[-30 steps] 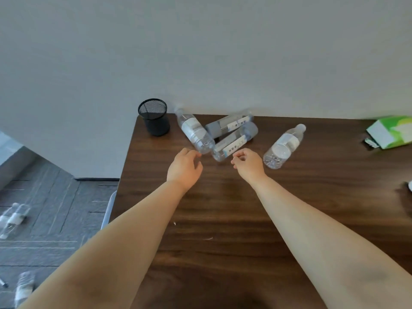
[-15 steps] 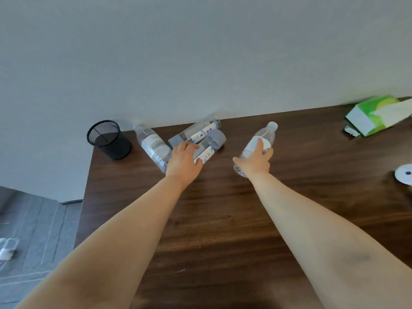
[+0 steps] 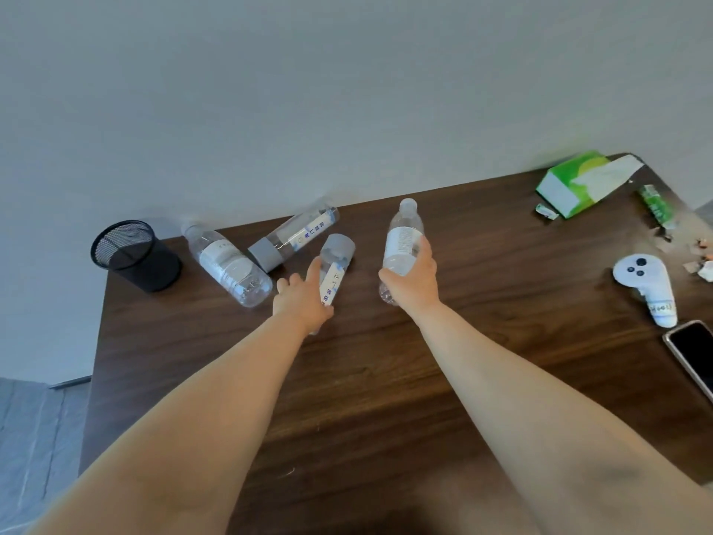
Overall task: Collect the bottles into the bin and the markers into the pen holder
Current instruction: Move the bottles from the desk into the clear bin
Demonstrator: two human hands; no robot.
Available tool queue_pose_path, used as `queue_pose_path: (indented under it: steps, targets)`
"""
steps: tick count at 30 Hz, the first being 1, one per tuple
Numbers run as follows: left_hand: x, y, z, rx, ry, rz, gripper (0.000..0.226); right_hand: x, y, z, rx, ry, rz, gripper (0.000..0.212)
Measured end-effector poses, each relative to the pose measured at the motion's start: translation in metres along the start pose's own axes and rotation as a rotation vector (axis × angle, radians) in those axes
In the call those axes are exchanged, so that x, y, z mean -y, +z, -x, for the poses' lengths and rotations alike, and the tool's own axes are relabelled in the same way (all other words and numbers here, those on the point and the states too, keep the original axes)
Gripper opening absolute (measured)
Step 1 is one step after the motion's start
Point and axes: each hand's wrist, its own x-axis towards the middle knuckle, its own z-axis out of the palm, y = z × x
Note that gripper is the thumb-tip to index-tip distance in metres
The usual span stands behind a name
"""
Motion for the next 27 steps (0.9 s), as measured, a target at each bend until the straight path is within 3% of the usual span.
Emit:
queue_pose_path:
  steps: [5, 11, 19, 27]
  targets:
    - [0.014, -0.010, 0.039, -0.265, 0.037, 0.301, 0.079, 0.011, 0.005, 0.037, 0.074, -0.072, -0.039, 0.087]
    - [0.083, -0.020, 0.094, -0.536, 0.066, 0.525, 0.082, 0.045, 0.046, 0.106, 0.156, -0.224, -0.113, 0.082]
    - [0.251, -0.024, 0.180, -0.643, -0.138, 0.571, 0.078, 0.069, 0.186, 0.216, 0.384, -0.395, -0.001, 0.080]
    - [0.419, -0.009, 0.257, -0.583, -0.364, 0.625, 0.078, 0.073, 0.331, 0.322, 0.701, -0.297, 0.176, 0.070]
